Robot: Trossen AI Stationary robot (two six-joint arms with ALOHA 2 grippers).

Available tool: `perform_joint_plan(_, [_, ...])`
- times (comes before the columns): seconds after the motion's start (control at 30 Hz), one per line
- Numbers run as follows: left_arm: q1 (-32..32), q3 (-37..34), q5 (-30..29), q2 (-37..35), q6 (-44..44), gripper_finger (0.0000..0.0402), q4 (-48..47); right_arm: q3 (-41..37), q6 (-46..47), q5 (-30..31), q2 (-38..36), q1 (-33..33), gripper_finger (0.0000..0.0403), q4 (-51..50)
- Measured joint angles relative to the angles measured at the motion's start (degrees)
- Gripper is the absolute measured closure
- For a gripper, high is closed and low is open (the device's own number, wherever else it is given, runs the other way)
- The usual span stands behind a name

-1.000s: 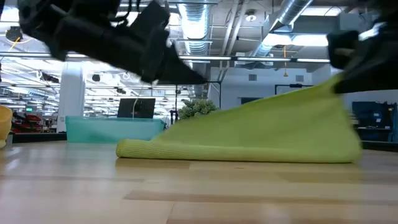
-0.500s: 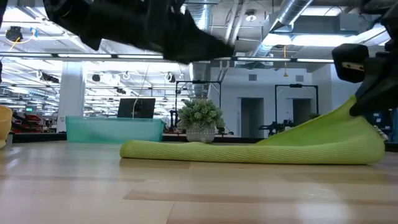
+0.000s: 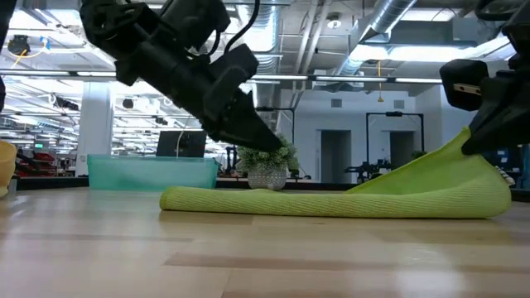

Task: Fold microfiber towels
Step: Fold the light green microfiber cloth

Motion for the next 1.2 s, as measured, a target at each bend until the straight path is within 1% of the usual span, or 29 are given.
perform_joint_plan(0.1, [-0.2, -1.23, -0.48, 0.0, -1.06, 0.0244, 0.18, 0.0, 0.14, 0.0, 0.0, 0.0, 0.0388, 0.0])
perform_joint_plan(0.23, [-0.12, -2.07, -3.4, 0.0, -3.13, 0.0244, 3.22, 0.0, 1.46, -0.2, 0.0, 0.02, 0.0391, 0.0])
perform_joint_plan(0.4, [-0.18, -2.12, -3.34, 0.0, -3.51, 0.0244, 2.09, 0.0, 1.46, -0.24, -0.02, 0.11, 0.0387, 0.0])
perform_joint_plan(0.47, [-0.14, -2.12, -3.41, 0.0, -3.14, 0.0244, 1.91, 0.0, 1.46, -0.24, -0.02, 0.1, 0.0387, 0.0])
perform_joint_plan(0.63, [-0.45, -2.12, -4.25, 0.0, 0.97, 0.0244, 2.56, 0.0, 1.45, -0.34, -0.02, 0.11, 0.0391, -0.02])
perform_joint_plan(0.77, [-0.97, -2.12, 0.17, 0.0, 2.56, 0.0244, 2.81, 0.0, 1.44, -0.41, -0.04, 0.11, 0.0388, -0.02])
perform_joint_plan(0.87, [-1.71, -2.12, 2.7, 0.0, 4.27, 0.0244, 3.01, 0.0, 1.44, -1.69, -0.04, 0.11, 0.0388, -0.02])
perform_joint_plan(1.07, [-3.16, -2.12, 3.1, 0.0, 7.39, 0.0244, 3.52, 0.0, 1.42, -2.12, -0.04, 0.11, 0.0392, -0.02])
perform_joint_plan(1.2, [-3.06, -2.08, 3.04, 3.1, 5.41, 0.0244, 8.99, 0.0, 1.42, -2.16, -0.04, 0.11, 0.0388, 0.18])
